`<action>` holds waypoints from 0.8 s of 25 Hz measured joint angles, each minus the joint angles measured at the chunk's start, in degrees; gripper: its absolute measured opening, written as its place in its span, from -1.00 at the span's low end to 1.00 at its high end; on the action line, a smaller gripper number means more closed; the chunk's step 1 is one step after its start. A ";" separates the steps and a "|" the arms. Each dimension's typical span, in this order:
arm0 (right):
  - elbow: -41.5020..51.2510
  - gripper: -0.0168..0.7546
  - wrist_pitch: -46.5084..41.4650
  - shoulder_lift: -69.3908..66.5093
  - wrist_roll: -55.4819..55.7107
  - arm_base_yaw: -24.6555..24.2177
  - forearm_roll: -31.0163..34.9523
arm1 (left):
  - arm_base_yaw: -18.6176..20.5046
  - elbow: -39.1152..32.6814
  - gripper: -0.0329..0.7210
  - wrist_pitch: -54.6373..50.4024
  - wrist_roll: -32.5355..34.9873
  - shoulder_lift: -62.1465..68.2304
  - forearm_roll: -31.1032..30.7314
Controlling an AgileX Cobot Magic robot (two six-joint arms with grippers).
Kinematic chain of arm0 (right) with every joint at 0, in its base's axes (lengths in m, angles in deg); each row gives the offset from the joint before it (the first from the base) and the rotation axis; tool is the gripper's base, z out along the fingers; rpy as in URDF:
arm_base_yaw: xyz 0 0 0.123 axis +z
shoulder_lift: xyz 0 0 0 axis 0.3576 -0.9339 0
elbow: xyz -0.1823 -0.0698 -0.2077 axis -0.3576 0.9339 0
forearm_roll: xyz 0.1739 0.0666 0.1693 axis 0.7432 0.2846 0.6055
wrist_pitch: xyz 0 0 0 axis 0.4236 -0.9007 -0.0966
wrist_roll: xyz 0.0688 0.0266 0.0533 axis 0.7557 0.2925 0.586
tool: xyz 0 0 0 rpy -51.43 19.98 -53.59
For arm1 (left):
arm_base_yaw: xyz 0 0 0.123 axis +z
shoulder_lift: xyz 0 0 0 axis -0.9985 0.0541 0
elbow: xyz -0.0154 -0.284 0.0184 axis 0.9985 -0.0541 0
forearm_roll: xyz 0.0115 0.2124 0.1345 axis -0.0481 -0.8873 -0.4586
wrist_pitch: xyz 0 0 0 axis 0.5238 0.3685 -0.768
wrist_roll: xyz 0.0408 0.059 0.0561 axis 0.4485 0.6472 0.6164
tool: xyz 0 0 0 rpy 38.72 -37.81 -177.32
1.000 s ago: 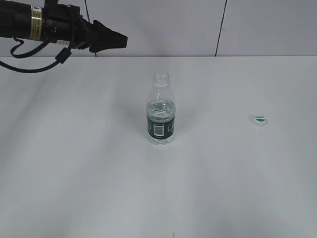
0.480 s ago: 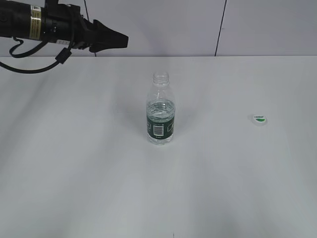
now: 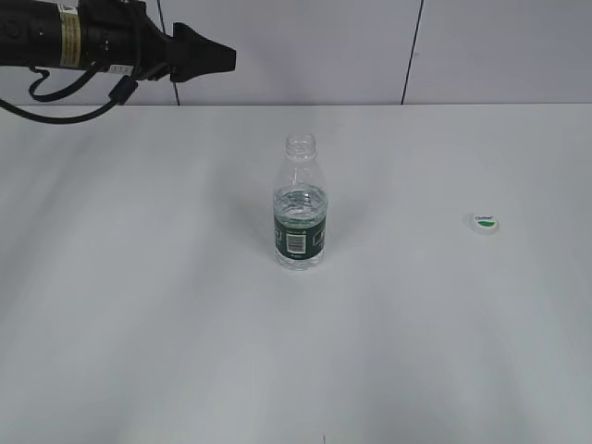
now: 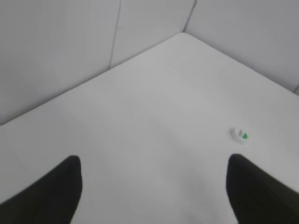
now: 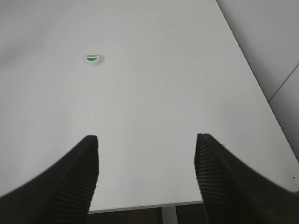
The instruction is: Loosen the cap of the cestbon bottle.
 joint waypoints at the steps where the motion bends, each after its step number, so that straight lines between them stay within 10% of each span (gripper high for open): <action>1: 0.00 0.32 0.00 0.00 0.00 0.00 0.00 | 0.01 0.00 0.61 -2.59 0.00 0.00 1.27; 13: 0.00 0.32 0.07 0.00 0.00 -0.11 -0.05 | 0.01 0.00 0.61 -51.91 -0.06 0.00 14.13; 20: 0.00 0.32 0.12 -1.87 0.00 -5.64 -0.05 | -1.39 0.00 0.61 -62.35 2.87 0.00 16.14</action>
